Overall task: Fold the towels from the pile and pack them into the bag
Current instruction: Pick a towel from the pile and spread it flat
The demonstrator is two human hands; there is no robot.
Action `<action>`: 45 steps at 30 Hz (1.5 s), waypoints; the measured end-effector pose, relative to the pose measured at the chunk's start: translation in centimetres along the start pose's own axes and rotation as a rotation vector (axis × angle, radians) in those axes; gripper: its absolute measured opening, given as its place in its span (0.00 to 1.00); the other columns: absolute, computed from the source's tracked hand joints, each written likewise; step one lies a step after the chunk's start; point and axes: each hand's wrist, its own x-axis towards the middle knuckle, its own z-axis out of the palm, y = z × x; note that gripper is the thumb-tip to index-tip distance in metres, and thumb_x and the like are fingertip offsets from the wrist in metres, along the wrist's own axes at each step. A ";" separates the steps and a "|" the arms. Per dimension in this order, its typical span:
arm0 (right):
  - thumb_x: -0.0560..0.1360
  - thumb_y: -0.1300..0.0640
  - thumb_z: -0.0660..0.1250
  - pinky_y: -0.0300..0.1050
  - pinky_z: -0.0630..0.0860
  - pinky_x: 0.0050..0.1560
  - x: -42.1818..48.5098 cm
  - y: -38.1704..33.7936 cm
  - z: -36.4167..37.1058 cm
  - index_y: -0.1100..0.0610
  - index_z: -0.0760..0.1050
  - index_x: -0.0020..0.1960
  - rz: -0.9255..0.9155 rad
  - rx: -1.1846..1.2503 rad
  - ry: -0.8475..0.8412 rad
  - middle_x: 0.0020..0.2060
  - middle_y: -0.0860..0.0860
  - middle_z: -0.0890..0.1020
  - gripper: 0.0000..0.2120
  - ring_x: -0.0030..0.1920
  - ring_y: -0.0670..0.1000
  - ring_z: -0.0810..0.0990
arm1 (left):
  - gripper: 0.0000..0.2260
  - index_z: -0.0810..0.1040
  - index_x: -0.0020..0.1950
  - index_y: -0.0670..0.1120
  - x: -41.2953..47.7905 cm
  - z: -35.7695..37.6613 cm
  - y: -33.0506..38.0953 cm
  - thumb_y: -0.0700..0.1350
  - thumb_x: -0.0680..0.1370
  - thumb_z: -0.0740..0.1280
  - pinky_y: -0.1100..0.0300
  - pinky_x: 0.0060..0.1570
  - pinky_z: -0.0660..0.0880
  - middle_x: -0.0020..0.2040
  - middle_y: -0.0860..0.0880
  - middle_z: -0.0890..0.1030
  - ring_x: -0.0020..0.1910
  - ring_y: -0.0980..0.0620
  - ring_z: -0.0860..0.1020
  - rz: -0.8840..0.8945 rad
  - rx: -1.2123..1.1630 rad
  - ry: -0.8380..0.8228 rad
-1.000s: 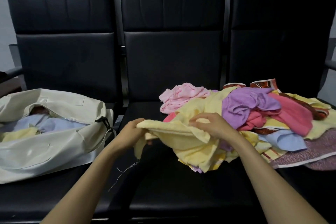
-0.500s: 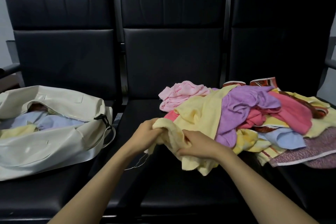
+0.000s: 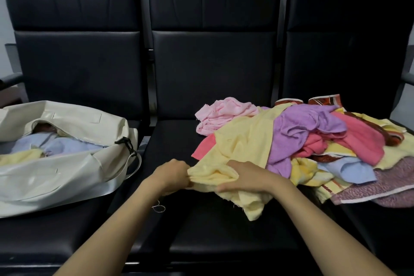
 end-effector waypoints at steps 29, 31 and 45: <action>0.69 0.52 0.72 0.42 0.76 0.40 -1.4 -0.1 -1.7 0.54 0.75 0.51 0.203 -0.358 -0.016 0.45 0.49 0.82 0.14 0.44 0.52 0.80 | 0.06 0.78 0.45 0.44 0.1 0.1 -0.2 0.45 0.72 0.66 0.50 0.51 0.75 0.48 0.50 0.78 0.48 0.52 0.77 0.268 -0.132 0.026; 0.74 0.49 0.64 0.46 0.76 0.43 -1.2 0.8 -2.0 0.53 0.76 0.50 0.236 -0.409 0.091 0.49 0.51 0.80 0.10 0.45 0.54 0.79 | 0.06 0.76 0.48 0.46 -0.3 0.6 0.6 0.44 0.73 0.66 0.52 0.50 0.75 0.46 0.50 0.81 0.46 0.52 0.78 0.292 -0.251 0.010; 0.72 0.57 0.72 0.42 0.76 0.56 -1.9 1.2 -3.9 0.53 0.78 0.57 -0.039 0.324 0.110 0.52 0.46 0.83 0.14 0.54 0.46 0.81 | 0.21 0.77 0.53 0.53 -0.9 -2.0 0.5 0.47 0.64 0.80 0.68 0.44 0.73 0.43 0.56 0.82 0.43 0.60 0.79 0.241 -0.528 0.019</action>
